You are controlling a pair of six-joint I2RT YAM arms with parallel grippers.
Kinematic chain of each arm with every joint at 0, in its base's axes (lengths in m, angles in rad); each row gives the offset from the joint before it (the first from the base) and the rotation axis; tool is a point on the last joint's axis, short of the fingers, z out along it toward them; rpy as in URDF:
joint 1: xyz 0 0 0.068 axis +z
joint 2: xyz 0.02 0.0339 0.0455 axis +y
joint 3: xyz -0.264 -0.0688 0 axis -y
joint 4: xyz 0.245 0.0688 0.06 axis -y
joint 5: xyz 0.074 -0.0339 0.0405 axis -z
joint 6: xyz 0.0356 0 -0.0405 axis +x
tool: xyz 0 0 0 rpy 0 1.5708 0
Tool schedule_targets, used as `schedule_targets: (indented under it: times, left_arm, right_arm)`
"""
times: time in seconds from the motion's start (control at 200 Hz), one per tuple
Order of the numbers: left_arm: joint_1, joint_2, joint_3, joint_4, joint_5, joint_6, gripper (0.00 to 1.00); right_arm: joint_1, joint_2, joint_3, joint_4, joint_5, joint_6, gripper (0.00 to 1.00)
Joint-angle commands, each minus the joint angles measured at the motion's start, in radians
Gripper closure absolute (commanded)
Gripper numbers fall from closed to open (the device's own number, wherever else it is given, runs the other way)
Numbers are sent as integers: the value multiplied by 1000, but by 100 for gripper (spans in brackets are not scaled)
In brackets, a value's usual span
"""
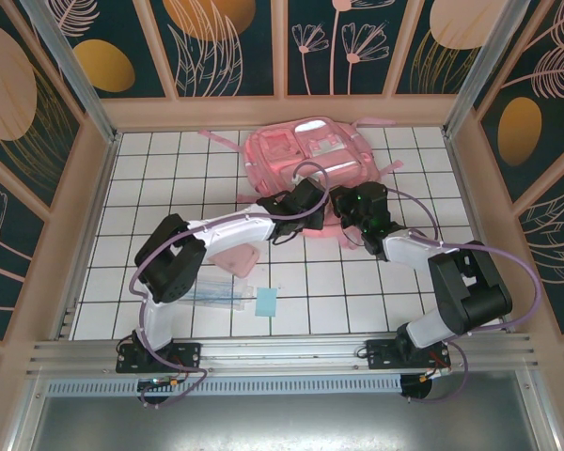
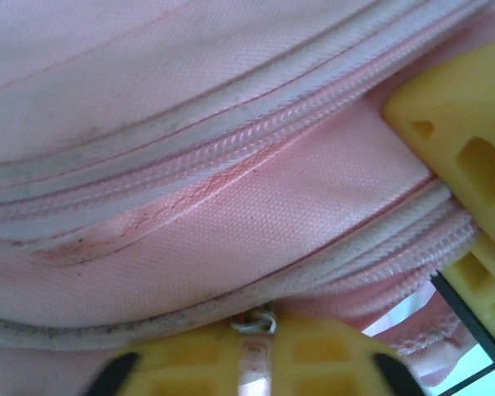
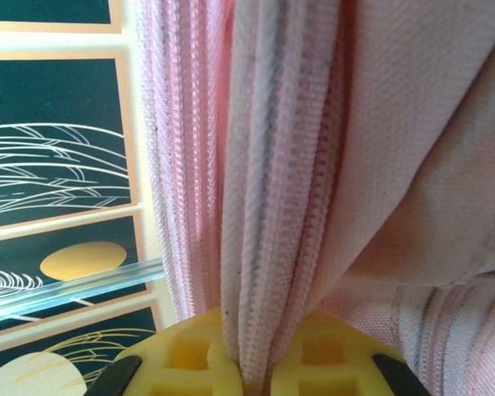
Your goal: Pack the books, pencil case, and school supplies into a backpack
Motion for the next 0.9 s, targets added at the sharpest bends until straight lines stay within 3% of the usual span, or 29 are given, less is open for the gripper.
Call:
schedule_targets:
  times: [0.0,0.16,0.34,0.56,0.891]
  left_arm:
    - [29,15,-12,-18,-24,19,100]
    - [77,-82,-141,36,195,83,100]
    - [165,-140,-209,-51,300,205,100]
    - [212,-117,-154,-143,218,281,100]
    - [242,-92,-37,-469,171,457,100]
  right_arm:
    - [-7,-78,11,125,-28,-13,100]
    - [-79,-100,2,88,-49,-121,100]
    - [-137,-136,1,52,-89,-243,100]
    - [-160,-133,31,21,-146,-307,100]
    - [-222,-55,214,-198,-234,-636,100]
